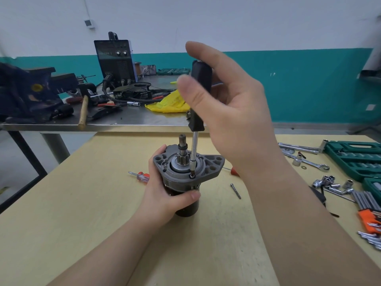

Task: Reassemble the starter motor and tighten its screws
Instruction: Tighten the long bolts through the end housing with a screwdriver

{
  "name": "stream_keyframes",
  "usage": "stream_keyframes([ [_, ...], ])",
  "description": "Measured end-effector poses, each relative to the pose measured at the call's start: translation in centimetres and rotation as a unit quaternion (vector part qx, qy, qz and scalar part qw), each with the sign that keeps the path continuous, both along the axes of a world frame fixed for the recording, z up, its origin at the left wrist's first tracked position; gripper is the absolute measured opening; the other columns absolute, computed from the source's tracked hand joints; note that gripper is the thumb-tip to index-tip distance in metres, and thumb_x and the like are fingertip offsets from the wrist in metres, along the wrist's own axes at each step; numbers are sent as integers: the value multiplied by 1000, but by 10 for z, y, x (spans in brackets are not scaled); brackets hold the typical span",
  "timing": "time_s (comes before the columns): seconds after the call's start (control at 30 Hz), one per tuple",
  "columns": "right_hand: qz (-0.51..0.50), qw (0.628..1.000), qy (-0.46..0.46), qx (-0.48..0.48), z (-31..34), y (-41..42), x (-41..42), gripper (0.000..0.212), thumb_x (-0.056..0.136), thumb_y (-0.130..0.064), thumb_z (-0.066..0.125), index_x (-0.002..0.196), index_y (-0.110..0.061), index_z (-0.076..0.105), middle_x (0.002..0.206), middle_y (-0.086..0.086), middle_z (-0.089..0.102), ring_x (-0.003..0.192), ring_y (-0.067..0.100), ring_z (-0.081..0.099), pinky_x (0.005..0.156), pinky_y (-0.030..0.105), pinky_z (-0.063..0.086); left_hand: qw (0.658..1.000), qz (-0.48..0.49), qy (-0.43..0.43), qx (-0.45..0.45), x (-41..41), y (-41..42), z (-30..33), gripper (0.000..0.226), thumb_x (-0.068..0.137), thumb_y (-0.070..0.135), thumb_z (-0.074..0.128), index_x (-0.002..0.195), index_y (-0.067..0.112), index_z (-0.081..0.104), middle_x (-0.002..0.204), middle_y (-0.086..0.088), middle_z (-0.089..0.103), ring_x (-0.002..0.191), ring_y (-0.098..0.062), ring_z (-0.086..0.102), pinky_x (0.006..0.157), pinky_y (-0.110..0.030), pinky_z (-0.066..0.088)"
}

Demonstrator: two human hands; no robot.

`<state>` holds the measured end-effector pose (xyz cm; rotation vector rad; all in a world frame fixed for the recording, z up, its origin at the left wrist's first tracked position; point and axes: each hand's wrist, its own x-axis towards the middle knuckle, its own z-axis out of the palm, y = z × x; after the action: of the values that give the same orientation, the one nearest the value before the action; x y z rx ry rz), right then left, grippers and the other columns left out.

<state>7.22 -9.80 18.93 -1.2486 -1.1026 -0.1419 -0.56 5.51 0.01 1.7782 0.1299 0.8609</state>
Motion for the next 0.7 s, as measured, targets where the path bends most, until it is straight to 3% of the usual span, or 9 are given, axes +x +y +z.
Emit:
stream_keyframes([
  [0.1,43,999,20,1,0,-1,1,43,105,-22,59,147,-25,63,106,-20,69,90,19,73,89,48,64,1000,-2,-1,0,0,0,0,117,66,30,96,158,46,26,146,12,62,137,-13,61,103,-15,49],
  [0.2,28,1000,-4,-3,-2,0,1,47,99,-12,69,143,-27,65,107,-19,69,99,17,74,94,46,62,1000,3,-3,5,1,1,-1,116,65,32,95,157,47,27,146,14,62,137,-10,60,102,-13,48],
  [0.3,6,1000,-22,-7,-3,1,0,45,98,-21,76,140,-33,65,98,-18,68,97,14,68,93,47,60,1000,5,0,5,1,1,0,117,65,34,95,159,44,26,148,14,61,138,-10,60,103,-14,48],
  [0.43,50,999,10,14,-2,0,1,42,107,-19,56,148,-25,62,102,-2,71,92,26,70,90,42,63,1000,13,4,11,0,1,0,116,64,33,95,157,49,27,146,17,61,136,-7,60,101,-12,49],
  [0.57,42,999,7,9,-1,-1,1,45,101,-10,65,142,-30,63,107,-7,74,91,19,76,90,40,64,1000,14,-2,10,-1,1,-1,117,64,33,95,158,47,27,148,11,61,138,-13,60,104,-31,49],
  [0.7,42,999,25,16,-2,1,1,40,99,-20,73,139,-27,69,106,-16,74,105,18,73,97,48,61,1000,14,4,10,-1,1,0,117,65,34,95,158,45,26,149,13,60,139,-12,58,104,-17,50],
])
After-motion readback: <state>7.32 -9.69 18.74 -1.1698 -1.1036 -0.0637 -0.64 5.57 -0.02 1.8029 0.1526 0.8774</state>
